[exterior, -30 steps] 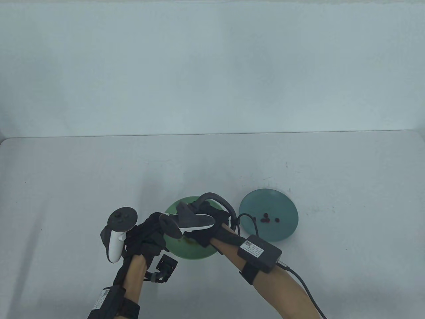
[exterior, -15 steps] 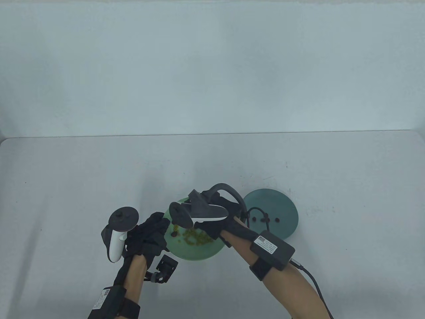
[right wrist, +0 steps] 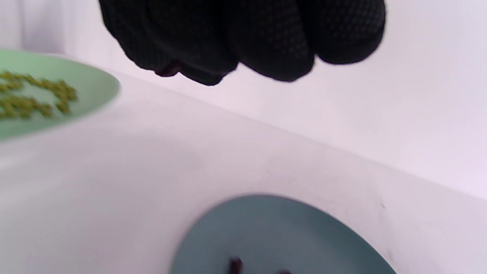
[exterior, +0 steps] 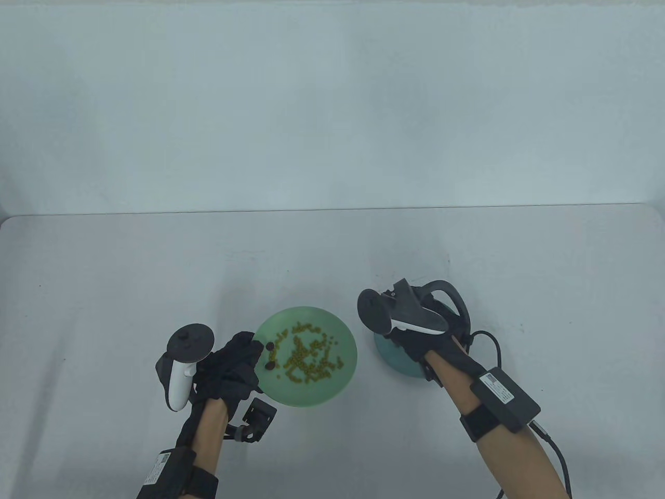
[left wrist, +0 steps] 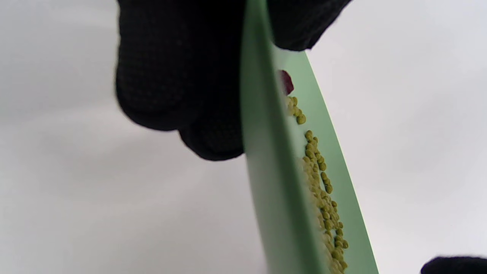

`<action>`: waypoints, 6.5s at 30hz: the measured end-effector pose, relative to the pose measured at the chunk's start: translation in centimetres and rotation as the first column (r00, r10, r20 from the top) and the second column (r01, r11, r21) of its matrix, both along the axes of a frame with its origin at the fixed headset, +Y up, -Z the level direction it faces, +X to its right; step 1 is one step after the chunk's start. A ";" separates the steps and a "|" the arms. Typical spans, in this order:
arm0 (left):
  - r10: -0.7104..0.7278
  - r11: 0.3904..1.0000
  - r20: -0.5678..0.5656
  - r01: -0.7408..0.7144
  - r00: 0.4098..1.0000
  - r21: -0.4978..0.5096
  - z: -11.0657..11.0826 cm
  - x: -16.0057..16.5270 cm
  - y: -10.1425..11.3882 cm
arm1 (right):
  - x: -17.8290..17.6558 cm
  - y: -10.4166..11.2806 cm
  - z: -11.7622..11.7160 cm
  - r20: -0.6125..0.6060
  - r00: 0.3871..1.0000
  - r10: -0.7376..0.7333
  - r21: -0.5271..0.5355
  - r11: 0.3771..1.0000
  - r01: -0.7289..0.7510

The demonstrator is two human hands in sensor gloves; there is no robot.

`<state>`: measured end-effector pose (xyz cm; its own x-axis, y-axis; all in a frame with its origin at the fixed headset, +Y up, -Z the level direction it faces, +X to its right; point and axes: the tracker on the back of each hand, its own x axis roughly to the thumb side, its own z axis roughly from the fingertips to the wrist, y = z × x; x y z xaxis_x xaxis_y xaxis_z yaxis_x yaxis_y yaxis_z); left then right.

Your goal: Pick cranberries with hand pinch into plate

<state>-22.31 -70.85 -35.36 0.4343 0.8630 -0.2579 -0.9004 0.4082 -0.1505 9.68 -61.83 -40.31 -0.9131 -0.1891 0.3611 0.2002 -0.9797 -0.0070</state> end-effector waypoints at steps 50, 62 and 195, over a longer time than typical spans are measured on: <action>0.023 1.000 0.005 -0.023 1.000 -0.001 -0.1 0.0 0.0 | 2.4 0.3 -0.3 0.100 0.991 0.084 -0.020 0.996 -0.082; 0.027 1.000 0.009 -0.027 1.000 0.001 -0.1 0.1 0.0 | -7.5 4.3 2.9 -0.157 0.985 0.065 0.096 0.994 -0.050; 0.009 1.000 -0.006 -0.008 1.000 0.017 -0.1 -0.4 0.2 | 8.0 -9.5 -5.4 0.361 0.931 0.049 -0.185 0.983 0.020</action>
